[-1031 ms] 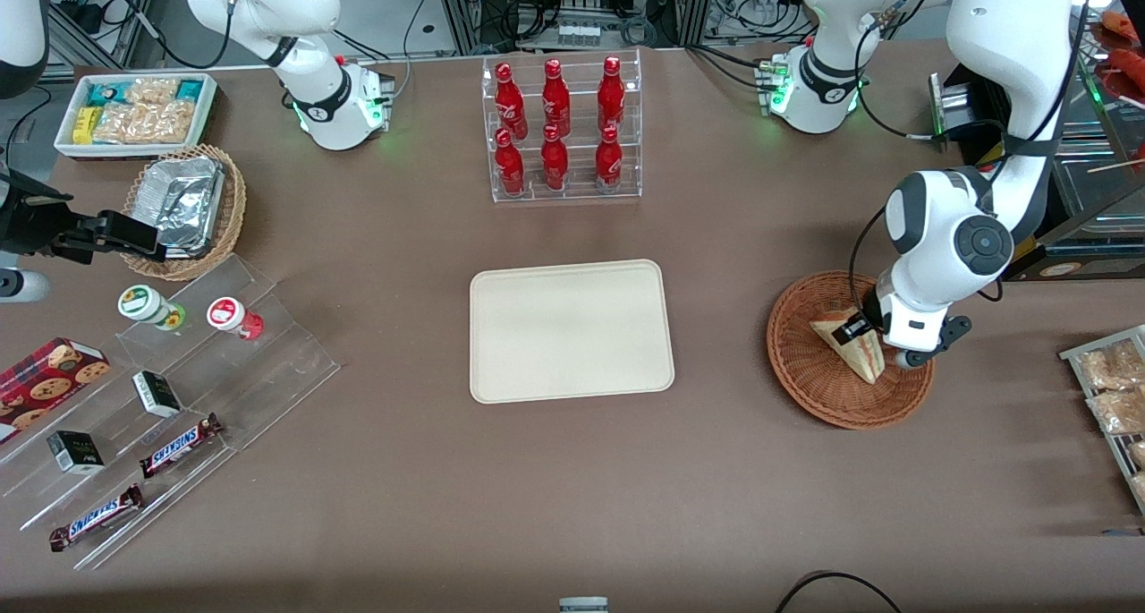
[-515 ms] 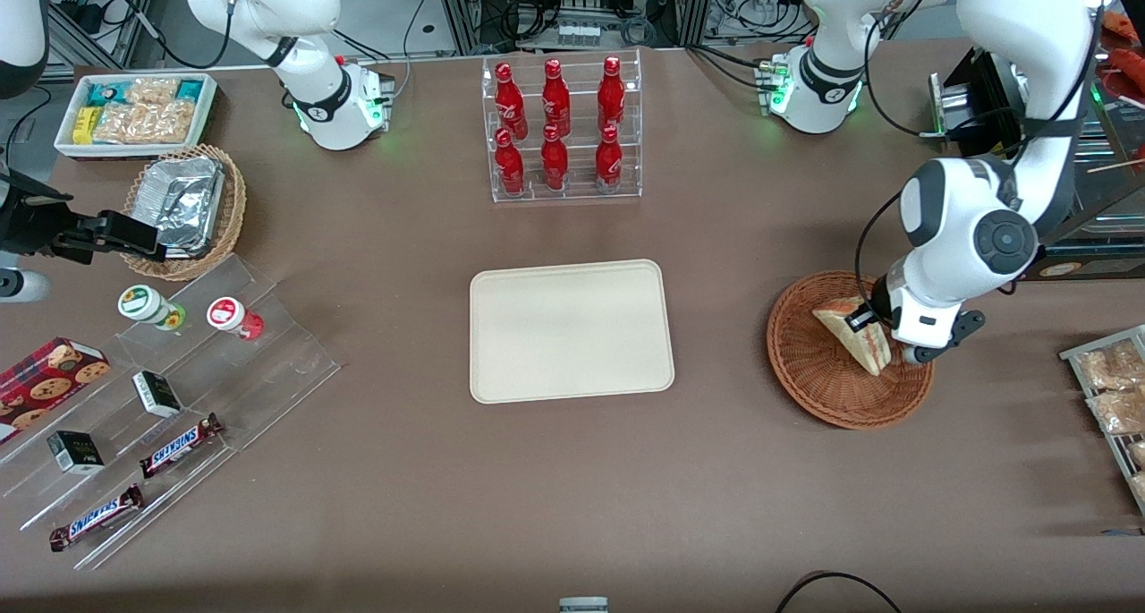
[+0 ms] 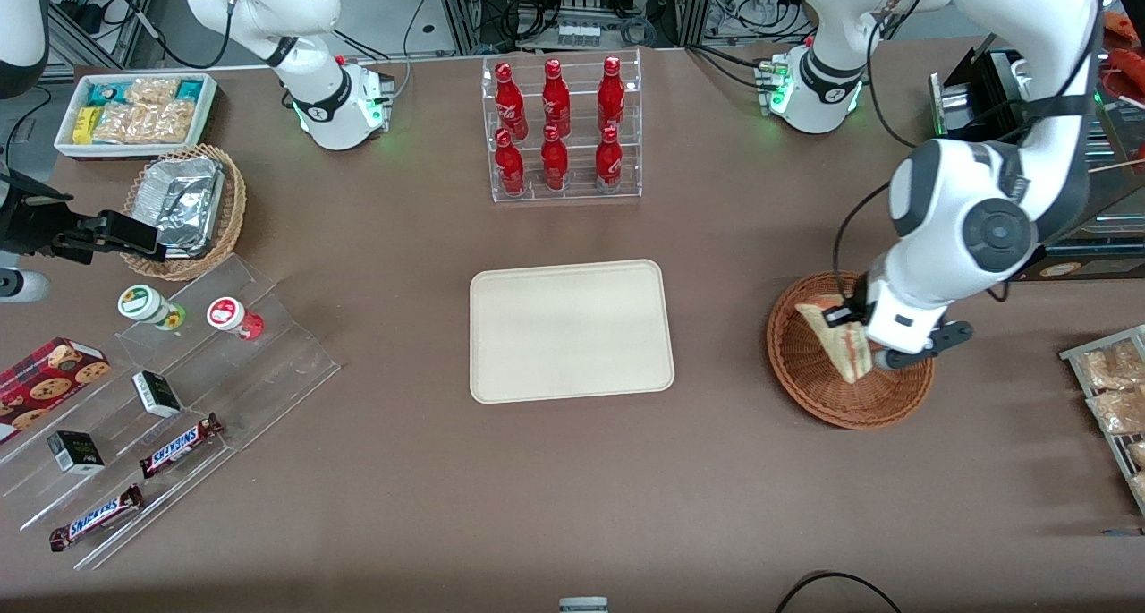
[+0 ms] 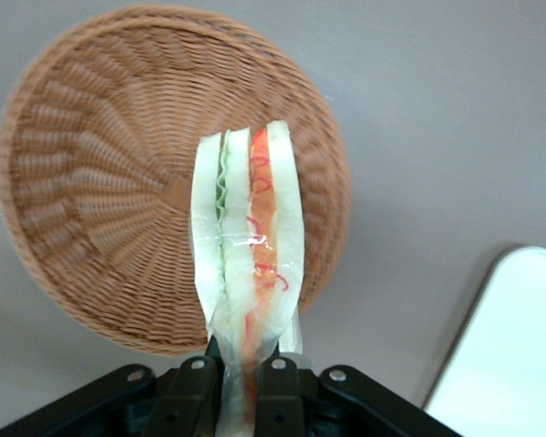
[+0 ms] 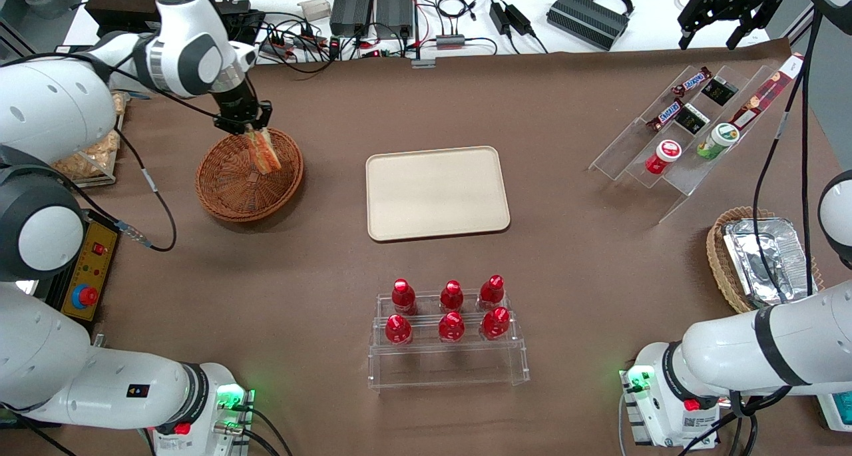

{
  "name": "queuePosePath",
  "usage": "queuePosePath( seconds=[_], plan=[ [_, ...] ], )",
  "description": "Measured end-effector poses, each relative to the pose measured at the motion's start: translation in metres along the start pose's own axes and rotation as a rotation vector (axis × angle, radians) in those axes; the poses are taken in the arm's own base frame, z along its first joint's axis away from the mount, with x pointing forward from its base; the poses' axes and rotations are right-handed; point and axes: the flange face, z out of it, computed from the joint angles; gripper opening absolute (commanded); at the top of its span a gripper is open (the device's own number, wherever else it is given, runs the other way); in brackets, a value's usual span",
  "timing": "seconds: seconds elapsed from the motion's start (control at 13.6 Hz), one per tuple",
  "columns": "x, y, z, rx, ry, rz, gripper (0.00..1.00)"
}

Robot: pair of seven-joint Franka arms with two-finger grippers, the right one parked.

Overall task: Place sandwich from basket to tray
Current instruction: 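Carry the sandwich with the left gripper over the cream tray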

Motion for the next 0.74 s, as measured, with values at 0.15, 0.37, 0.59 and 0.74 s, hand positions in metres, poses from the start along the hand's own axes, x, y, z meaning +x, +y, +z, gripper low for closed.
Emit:
queuePosePath(
  seconds=[0.15,0.37,0.59,0.74],
  plan=[
    [-0.018,0.040,0.004,0.004,0.001,0.072,0.00],
    [-0.047,0.101,0.008,0.005,0.007,0.172,0.00],
    [-0.076,0.163,0.022,0.015,-0.004,0.233,0.00],
    [-0.097,0.210,0.034,0.016,-0.003,0.261,0.00]
  ],
)
